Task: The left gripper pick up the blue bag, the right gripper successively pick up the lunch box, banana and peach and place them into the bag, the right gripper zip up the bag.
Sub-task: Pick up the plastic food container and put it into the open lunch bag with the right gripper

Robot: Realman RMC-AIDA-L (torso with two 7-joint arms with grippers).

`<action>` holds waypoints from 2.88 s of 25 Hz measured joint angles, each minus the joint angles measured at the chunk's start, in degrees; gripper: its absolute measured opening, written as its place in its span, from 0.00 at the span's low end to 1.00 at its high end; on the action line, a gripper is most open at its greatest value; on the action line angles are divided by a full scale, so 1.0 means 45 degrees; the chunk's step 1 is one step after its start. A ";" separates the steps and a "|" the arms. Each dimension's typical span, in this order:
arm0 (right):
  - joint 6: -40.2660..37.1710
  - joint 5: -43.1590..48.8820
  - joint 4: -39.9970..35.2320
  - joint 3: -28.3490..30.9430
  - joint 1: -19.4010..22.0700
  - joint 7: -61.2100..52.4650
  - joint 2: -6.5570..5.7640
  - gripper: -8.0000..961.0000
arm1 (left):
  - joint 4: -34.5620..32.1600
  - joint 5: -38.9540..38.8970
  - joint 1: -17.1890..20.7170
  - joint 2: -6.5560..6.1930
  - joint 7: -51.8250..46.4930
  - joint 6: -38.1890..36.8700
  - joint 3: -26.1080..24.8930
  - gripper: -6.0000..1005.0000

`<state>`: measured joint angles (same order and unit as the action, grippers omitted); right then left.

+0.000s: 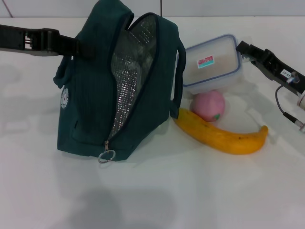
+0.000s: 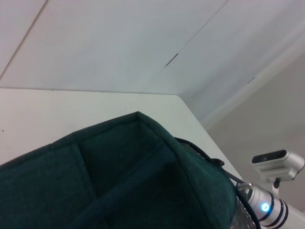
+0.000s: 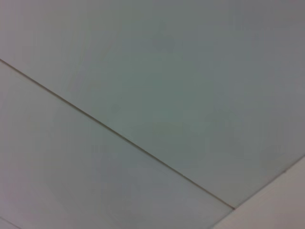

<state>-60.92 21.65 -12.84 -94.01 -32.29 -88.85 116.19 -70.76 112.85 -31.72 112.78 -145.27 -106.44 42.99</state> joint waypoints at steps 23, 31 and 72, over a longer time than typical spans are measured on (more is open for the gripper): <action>-0.1020 -0.0511 0.0132 0.0161 0.0355 0.0256 -0.0045 0.11 | 0.0001 -0.0118 0.0078 0.0052 0.0017 -0.0019 0.0132 0.05; -0.1484 -0.1456 0.0156 0.0170 0.0350 0.0540 -0.0034 0.11 | 0.0090 -0.0100 0.0077 0.0055 0.0048 -0.0019 0.0135 0.05; -0.5965 -0.3796 -0.0970 -0.0757 -0.1210 -0.2057 0.0000 0.11 | 0.1094 0.0132 -0.0276 0.0702 0.0420 0.0458 0.0630 0.05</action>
<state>-87.76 4.57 -17.20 -97.42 -37.74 -98.10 116.19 -65.83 113.44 -32.97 115.93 -143.39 -104.37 45.83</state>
